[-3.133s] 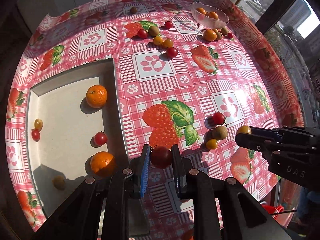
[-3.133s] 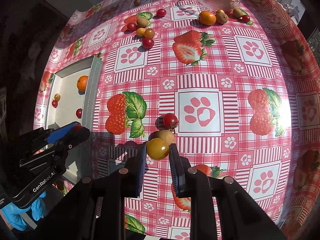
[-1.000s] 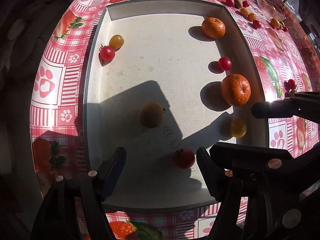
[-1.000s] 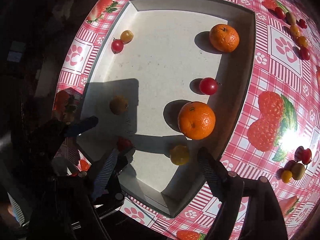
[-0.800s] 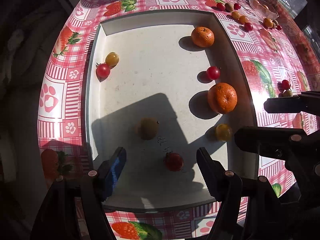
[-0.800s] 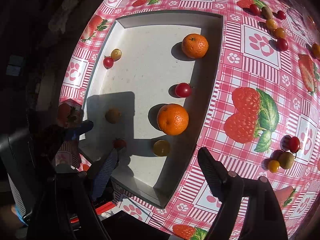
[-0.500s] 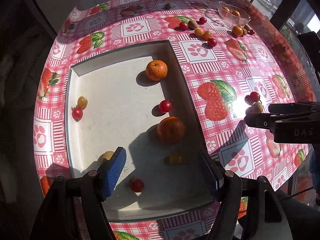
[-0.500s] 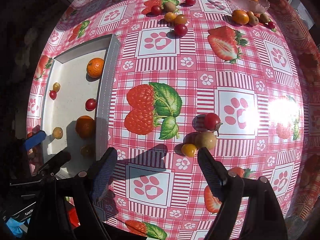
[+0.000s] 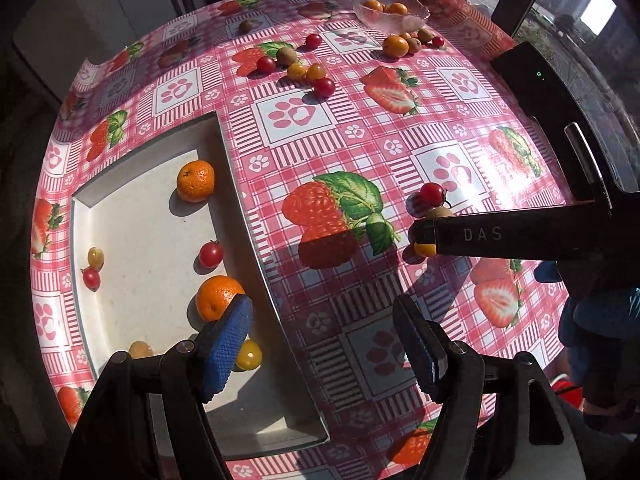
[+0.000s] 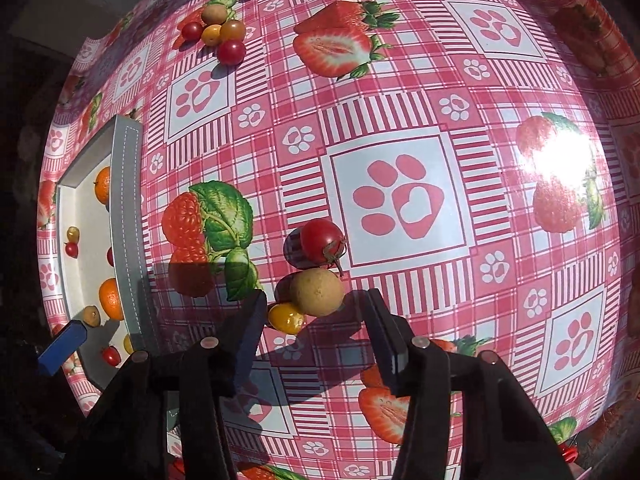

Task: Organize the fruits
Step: 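Grasp a brown kiwi with the right tool while the left grasps a yellow cherry tomato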

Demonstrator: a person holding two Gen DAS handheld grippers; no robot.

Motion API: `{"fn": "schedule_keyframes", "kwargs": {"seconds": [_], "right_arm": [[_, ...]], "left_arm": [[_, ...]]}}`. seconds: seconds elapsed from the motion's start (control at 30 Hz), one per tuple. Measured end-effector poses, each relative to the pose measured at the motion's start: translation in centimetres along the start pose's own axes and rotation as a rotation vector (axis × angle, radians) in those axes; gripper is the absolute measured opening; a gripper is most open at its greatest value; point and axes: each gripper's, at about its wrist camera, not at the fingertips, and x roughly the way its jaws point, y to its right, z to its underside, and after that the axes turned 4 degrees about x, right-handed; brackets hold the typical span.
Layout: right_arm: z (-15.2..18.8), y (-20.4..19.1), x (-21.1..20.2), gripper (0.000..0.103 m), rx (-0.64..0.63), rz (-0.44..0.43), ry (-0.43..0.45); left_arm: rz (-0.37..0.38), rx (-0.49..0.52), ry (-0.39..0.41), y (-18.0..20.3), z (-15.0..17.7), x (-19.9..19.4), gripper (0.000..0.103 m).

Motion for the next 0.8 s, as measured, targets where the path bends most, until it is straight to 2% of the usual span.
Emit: {"fn": "schedule_keyframes", "kwargs": {"seconds": [0.13, 0.33, 0.6, 0.8], "right_arm": [[-0.4, -0.8, 0.5, 0.031, -0.036, 0.009, 0.011], [-0.3, 1.0, -0.2, 0.031, -0.035, 0.026, 0.033], [0.0, 4.2, -1.1, 0.031, 0.028, 0.021, 0.052], [0.3, 6.2, -1.3, 0.031, 0.065, 0.028, 0.052]], "left_arm": [[0.013, -0.007, -0.017, 1.1, -0.5, 1.1, 0.074], [0.038, 0.005, -0.038, 3.0, -1.6, 3.1, 0.074], [0.063, 0.063, -0.072, 6.3, -3.0, 6.2, 0.074], [0.070, 0.086, -0.071, 8.0, -3.8, 7.1, 0.074]]}}
